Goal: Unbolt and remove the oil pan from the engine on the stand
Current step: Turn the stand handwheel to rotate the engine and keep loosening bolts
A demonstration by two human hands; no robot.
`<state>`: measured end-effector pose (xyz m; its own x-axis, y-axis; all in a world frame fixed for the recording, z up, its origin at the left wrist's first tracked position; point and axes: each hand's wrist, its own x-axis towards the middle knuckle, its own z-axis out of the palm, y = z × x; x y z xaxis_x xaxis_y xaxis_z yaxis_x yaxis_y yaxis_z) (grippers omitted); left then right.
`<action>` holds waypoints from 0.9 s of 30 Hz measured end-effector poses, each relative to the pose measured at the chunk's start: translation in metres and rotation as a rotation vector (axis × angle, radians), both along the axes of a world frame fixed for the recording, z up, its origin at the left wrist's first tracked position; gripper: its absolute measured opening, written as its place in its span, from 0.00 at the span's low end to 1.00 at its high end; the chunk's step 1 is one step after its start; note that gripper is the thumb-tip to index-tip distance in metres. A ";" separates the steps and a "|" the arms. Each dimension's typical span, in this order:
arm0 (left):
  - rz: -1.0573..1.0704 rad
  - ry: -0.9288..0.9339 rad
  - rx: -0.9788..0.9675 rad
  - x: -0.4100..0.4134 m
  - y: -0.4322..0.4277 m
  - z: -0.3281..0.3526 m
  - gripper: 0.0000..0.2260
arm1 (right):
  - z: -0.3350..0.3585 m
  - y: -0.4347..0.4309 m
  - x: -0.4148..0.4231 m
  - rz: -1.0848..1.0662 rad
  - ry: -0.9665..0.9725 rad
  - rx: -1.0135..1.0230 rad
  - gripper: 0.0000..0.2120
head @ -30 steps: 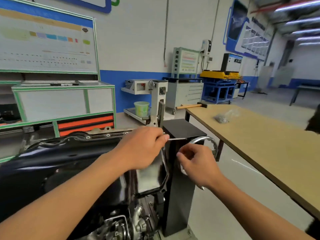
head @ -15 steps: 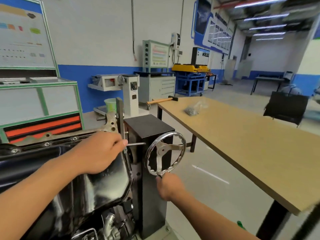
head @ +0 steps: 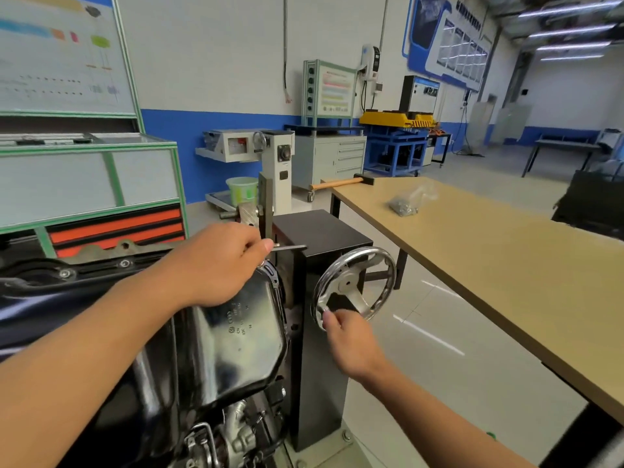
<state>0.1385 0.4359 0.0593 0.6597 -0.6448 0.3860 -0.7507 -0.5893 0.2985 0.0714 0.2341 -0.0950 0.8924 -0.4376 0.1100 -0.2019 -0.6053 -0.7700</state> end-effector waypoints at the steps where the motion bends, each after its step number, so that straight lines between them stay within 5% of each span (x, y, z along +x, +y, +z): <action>1: -0.002 0.001 -0.002 0.002 0.001 0.001 0.20 | -0.020 -0.003 -0.002 -0.006 0.038 0.005 0.14; 7: 0.003 0.038 -0.018 0.016 -0.002 0.018 0.19 | -0.044 -0.089 -0.005 -0.279 0.208 0.231 0.15; 12: -0.009 0.011 0.003 0.030 -0.005 0.034 0.21 | 0.036 -0.124 0.007 -0.420 -0.024 0.615 0.16; 15: 0.003 0.017 0.005 0.041 -0.004 0.042 0.23 | 0.071 -0.096 0.007 -0.281 -0.127 0.670 0.17; 18: 0.015 0.044 -0.021 0.047 -0.003 0.045 0.23 | 0.051 -0.040 0.010 -0.111 -0.033 0.527 0.16; 22: 0.015 0.048 0.015 0.052 -0.001 0.049 0.22 | -0.036 -0.020 -0.004 -0.145 0.249 -0.172 0.10; 27: 0.011 0.026 0.028 0.068 0.002 0.059 0.20 | -0.004 -0.109 -0.002 -0.385 0.263 -0.299 0.11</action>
